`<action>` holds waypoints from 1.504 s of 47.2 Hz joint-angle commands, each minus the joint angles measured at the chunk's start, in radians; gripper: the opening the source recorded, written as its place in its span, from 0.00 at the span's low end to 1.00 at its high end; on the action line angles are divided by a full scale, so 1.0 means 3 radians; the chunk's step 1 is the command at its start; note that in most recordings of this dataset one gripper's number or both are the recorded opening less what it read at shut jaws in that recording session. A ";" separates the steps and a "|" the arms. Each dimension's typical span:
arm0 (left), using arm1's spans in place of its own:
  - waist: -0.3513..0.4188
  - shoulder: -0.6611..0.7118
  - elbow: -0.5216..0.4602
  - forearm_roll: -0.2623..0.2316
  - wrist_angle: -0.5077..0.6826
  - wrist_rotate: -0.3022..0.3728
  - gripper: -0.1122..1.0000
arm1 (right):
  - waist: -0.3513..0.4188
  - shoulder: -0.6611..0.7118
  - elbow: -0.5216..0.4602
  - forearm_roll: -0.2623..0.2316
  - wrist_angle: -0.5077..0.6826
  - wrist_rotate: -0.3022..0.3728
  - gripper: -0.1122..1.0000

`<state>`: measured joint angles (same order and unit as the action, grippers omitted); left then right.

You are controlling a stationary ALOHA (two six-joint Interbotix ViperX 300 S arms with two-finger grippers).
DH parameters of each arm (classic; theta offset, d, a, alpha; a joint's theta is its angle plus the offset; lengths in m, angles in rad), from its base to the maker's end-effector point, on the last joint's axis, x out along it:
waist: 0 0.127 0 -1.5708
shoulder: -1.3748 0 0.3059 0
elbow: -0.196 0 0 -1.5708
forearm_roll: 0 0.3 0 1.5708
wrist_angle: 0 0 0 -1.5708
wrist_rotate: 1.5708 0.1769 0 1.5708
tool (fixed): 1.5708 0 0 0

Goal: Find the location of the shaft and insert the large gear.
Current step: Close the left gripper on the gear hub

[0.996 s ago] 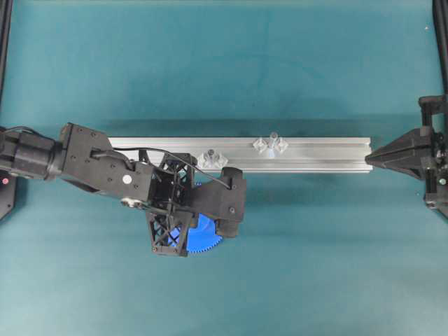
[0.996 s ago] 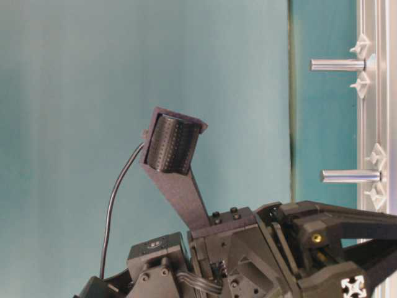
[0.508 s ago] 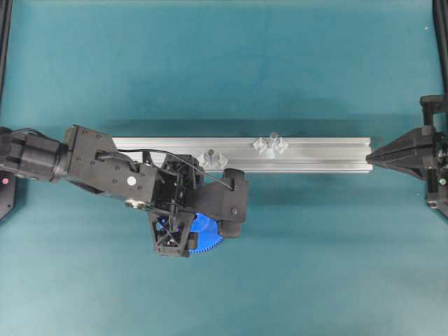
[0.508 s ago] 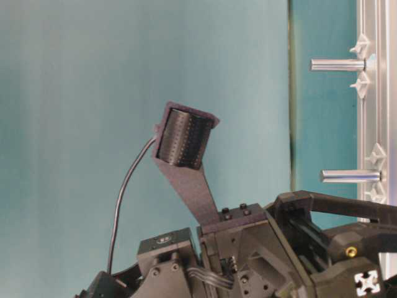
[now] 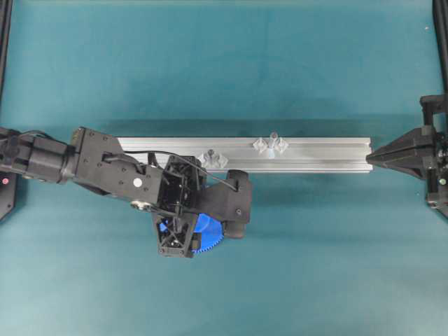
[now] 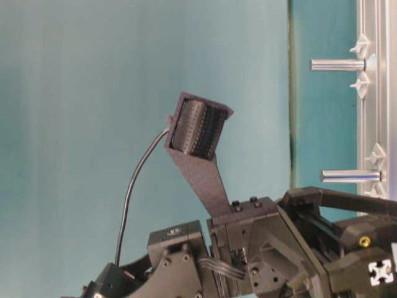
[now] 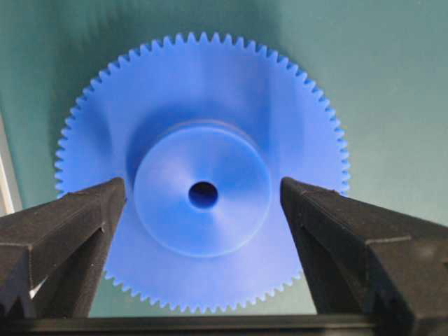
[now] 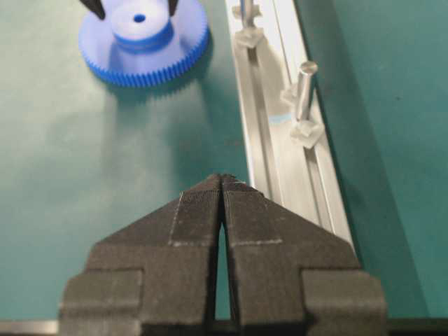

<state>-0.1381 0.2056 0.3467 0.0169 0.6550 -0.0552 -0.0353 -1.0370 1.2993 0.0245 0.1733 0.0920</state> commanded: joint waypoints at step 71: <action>-0.0020 0.0148 -0.0046 0.0010 -0.0036 -0.0077 0.91 | -0.0005 0.0015 -0.0031 0.0005 0.0015 0.0031 0.11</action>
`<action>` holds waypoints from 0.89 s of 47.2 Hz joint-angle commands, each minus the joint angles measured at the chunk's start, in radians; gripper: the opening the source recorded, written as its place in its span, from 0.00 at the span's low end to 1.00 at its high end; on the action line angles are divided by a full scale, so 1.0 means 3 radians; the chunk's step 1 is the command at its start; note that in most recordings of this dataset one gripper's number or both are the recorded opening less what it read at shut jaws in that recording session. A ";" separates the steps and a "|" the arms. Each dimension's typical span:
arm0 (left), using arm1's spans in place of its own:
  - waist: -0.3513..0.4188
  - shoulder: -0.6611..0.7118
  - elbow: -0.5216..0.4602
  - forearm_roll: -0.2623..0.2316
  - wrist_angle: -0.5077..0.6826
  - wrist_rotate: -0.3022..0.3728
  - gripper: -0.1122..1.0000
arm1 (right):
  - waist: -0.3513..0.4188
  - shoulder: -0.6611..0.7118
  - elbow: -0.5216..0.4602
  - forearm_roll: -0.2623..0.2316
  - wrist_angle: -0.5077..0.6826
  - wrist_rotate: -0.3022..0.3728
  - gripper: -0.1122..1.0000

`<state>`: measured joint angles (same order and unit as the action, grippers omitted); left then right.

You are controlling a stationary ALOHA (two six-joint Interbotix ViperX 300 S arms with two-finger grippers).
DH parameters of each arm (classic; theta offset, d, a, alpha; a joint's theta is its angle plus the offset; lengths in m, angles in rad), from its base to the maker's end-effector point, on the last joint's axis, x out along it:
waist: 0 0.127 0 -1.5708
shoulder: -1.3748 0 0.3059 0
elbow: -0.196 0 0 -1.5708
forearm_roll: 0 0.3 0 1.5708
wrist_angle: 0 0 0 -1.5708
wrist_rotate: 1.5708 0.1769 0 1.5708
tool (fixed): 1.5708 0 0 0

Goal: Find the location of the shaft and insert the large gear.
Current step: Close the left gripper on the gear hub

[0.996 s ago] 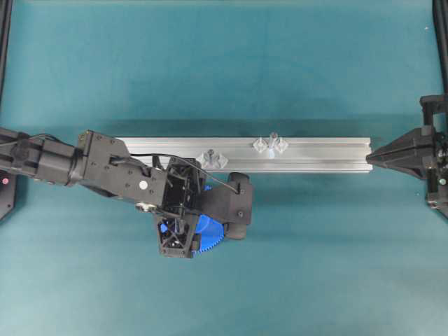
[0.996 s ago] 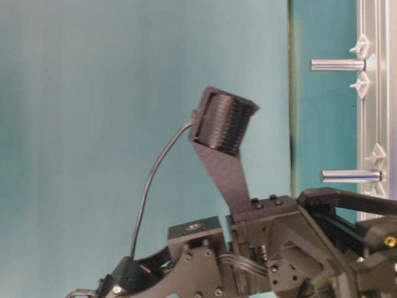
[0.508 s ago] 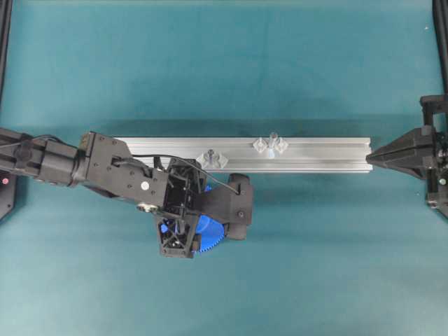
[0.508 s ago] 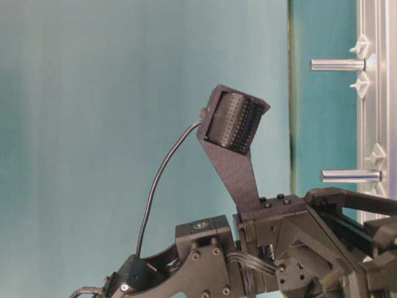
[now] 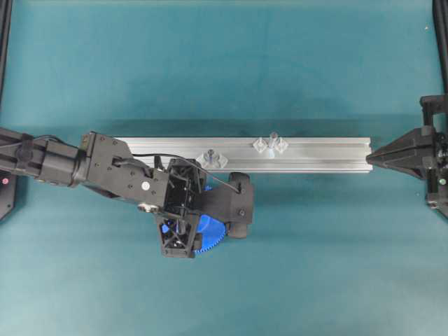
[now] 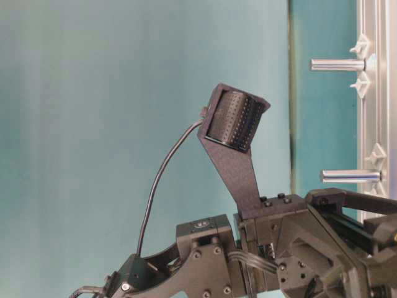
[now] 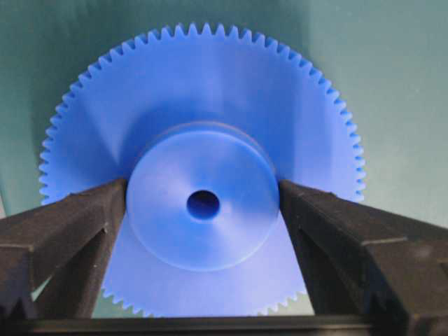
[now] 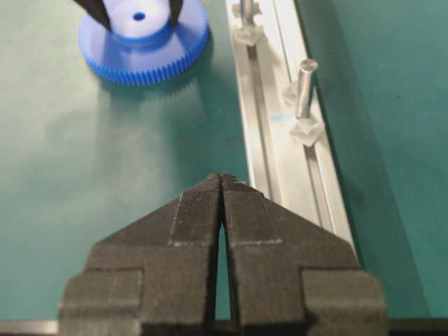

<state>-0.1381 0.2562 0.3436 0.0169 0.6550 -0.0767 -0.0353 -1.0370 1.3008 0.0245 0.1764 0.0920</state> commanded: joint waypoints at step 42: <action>-0.0020 -0.0051 -0.0041 0.0010 -0.0036 0.0036 0.74 | -0.0005 0.0015 -0.0031 0.0005 0.0036 0.0026 0.11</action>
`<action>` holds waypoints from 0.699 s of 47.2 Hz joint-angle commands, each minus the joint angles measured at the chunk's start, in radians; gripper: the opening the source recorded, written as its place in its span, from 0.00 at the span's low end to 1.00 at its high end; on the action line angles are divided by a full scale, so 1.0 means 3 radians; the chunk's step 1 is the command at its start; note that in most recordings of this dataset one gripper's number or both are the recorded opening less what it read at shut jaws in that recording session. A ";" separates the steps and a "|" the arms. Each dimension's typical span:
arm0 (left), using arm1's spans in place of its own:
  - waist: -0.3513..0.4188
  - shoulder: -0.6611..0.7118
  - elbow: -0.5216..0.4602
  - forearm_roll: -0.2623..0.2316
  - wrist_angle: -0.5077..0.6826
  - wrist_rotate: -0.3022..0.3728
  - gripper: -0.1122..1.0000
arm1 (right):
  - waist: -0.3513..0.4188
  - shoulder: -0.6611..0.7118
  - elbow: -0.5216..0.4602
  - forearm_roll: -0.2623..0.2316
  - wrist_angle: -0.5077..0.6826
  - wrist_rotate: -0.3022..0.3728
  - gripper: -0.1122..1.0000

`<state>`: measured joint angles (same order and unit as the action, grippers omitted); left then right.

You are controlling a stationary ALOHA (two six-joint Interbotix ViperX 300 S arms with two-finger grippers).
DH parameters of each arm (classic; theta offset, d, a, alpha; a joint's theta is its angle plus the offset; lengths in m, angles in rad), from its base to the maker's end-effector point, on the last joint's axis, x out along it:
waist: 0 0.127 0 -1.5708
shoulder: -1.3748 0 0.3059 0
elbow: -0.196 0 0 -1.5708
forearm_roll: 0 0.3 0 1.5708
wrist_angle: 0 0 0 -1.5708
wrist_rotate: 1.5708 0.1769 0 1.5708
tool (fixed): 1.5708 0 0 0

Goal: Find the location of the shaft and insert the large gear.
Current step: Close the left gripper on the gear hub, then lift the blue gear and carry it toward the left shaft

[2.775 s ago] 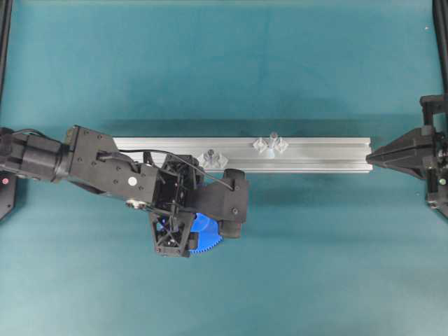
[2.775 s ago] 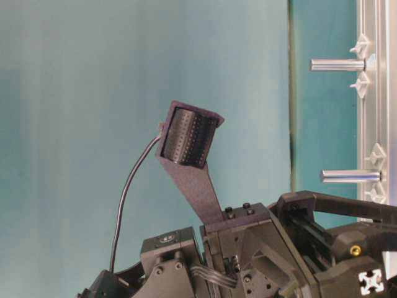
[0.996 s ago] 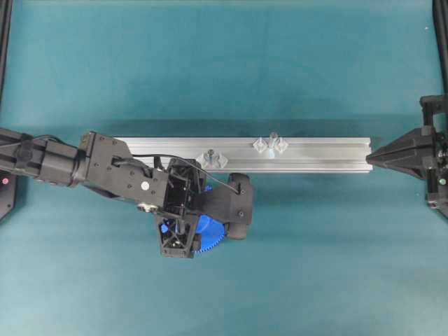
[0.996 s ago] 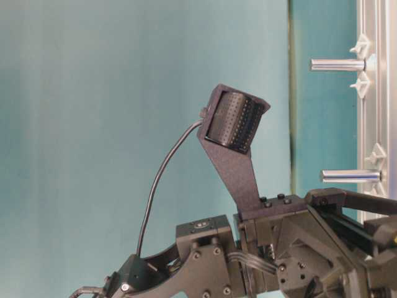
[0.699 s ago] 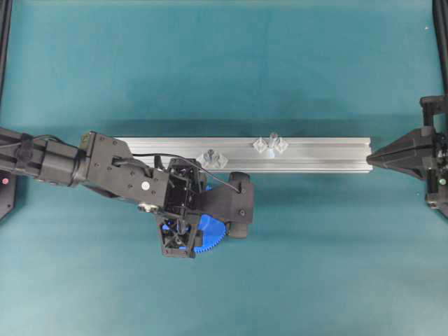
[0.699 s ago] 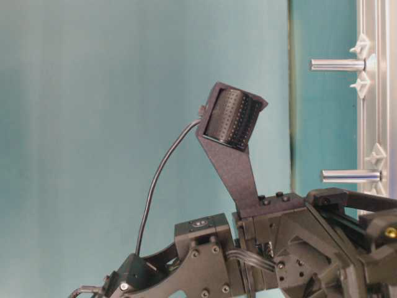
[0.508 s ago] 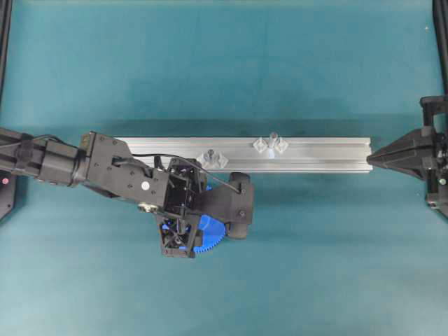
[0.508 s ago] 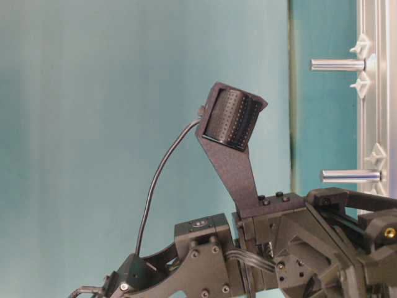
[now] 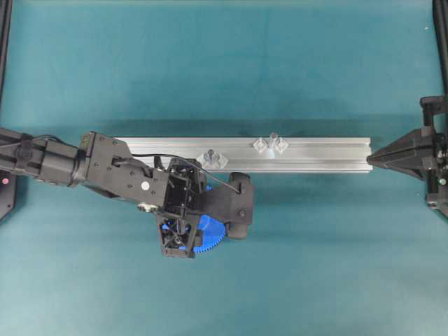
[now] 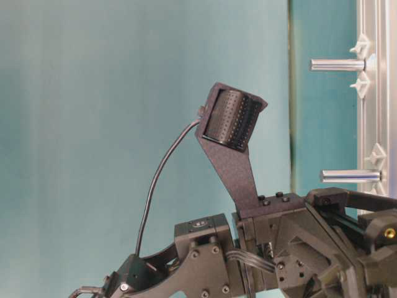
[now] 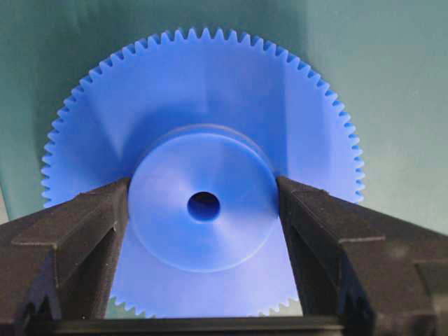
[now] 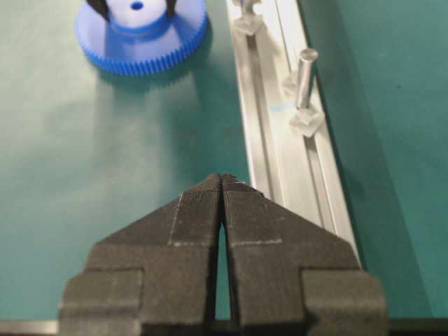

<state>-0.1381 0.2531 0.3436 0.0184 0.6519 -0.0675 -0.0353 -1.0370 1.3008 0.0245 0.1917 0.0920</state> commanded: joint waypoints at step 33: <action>-0.0020 -0.0225 -0.0302 0.0005 0.0118 0.0020 0.74 | -0.0005 0.0015 -0.0036 0.0005 -0.0015 0.0026 0.11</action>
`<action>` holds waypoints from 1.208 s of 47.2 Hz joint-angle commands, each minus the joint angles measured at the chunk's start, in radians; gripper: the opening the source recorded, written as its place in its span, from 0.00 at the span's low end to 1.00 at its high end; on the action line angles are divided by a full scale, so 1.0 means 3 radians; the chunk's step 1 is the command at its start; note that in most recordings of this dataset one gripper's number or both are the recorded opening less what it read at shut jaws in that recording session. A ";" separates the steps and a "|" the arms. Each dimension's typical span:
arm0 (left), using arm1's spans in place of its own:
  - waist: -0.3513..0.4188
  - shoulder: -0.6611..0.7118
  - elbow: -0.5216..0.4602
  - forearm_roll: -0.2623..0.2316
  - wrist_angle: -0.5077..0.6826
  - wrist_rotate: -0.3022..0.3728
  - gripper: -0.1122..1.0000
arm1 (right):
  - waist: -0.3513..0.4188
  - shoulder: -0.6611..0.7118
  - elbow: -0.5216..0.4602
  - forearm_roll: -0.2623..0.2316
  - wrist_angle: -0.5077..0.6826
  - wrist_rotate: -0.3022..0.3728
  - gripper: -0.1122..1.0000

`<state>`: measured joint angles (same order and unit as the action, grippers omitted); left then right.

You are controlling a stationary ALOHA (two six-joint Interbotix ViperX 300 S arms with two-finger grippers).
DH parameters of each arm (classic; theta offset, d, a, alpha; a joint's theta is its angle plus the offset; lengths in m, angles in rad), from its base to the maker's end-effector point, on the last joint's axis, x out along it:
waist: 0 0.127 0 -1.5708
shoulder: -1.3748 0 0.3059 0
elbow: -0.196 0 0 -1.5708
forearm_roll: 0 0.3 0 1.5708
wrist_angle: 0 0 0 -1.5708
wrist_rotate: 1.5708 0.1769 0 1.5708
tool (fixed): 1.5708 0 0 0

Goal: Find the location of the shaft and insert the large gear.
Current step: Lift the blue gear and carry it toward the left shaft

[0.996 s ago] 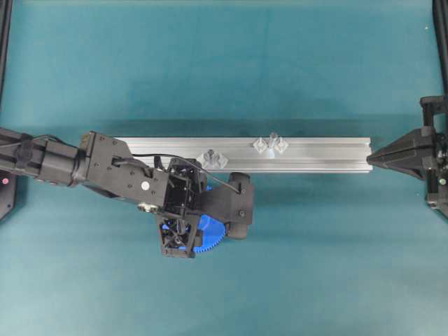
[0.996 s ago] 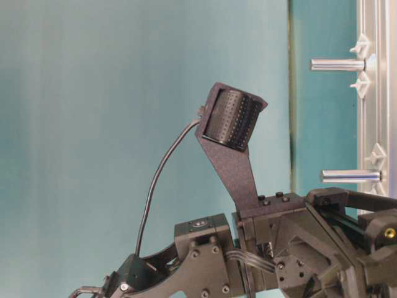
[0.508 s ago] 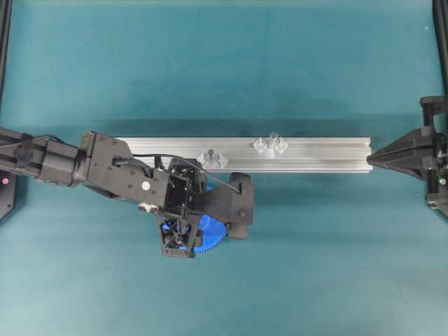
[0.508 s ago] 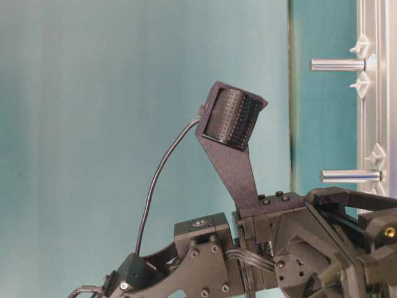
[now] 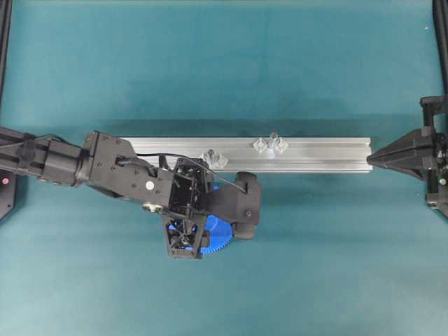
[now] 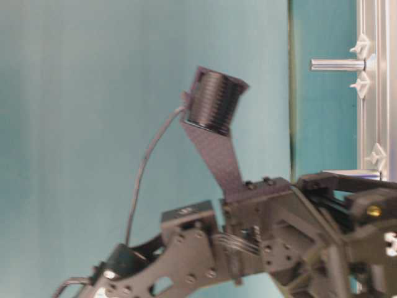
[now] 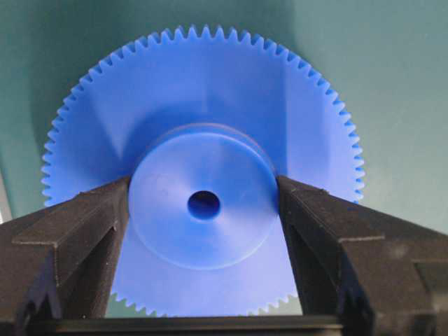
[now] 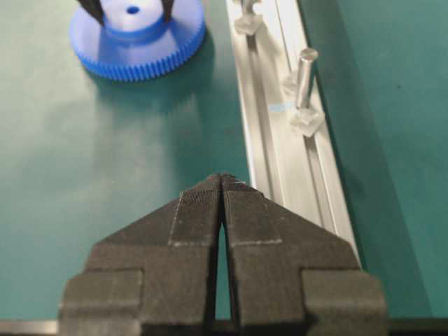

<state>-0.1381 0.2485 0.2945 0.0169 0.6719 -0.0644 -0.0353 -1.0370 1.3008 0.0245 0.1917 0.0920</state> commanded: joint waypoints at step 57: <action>0.0138 -0.0281 -0.1197 0.0020 0.1130 0.0557 0.74 | -0.0005 0.0015 -0.0026 0.0005 -0.0026 0.0031 0.11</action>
<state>-0.1058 0.2148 -0.0245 0.0184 1.0124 0.0951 -0.0353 -1.0385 1.3039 0.0245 0.1917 0.0920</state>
